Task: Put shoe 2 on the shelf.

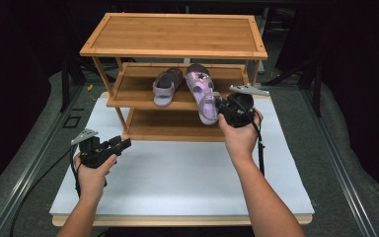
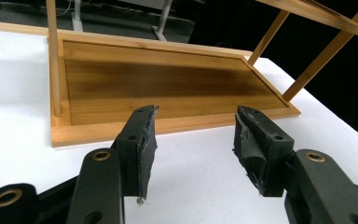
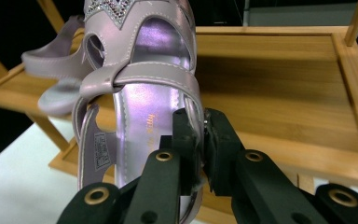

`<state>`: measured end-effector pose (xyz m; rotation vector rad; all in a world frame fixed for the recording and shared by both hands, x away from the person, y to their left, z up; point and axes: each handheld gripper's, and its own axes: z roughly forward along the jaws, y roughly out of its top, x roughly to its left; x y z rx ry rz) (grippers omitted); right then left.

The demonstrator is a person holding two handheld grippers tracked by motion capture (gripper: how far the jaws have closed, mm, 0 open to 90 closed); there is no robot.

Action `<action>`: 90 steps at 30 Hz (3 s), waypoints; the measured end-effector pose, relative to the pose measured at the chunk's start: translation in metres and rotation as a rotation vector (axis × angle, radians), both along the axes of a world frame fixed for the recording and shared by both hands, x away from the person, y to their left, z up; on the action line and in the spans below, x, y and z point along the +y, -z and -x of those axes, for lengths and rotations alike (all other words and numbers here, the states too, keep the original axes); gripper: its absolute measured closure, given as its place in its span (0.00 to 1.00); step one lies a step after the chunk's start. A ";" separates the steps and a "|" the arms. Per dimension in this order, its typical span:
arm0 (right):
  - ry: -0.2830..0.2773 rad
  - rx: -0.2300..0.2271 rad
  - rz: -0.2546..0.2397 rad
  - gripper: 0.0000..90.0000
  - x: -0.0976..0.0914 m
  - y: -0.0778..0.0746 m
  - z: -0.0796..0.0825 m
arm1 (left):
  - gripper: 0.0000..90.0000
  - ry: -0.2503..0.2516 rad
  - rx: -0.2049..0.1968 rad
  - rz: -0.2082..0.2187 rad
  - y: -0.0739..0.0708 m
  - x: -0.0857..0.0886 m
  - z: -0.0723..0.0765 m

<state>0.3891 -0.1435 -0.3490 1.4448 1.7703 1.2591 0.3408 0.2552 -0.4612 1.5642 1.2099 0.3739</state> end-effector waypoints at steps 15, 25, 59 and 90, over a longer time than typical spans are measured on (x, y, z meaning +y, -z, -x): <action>0.095 0.032 -0.039 0.93 0.022 -0.002 -0.045 | 0.54 -0.005 -0.001 0.017 0.000 0.005 0.000; 0.130 0.034 -0.049 0.92 0.023 0.008 -0.066 | 0.54 -0.004 0.003 0.021 0.001 0.004 -0.001; -0.009 -0.055 -0.035 0.68 0.011 -0.016 -0.042 | 0.58 0.012 -0.060 -0.030 -0.023 -0.015 -0.018; -0.030 0.014 -0.054 0.99 -0.005 0.029 -0.068 | 1.00 -0.036 -0.091 -0.163 -0.083 -0.082 -0.136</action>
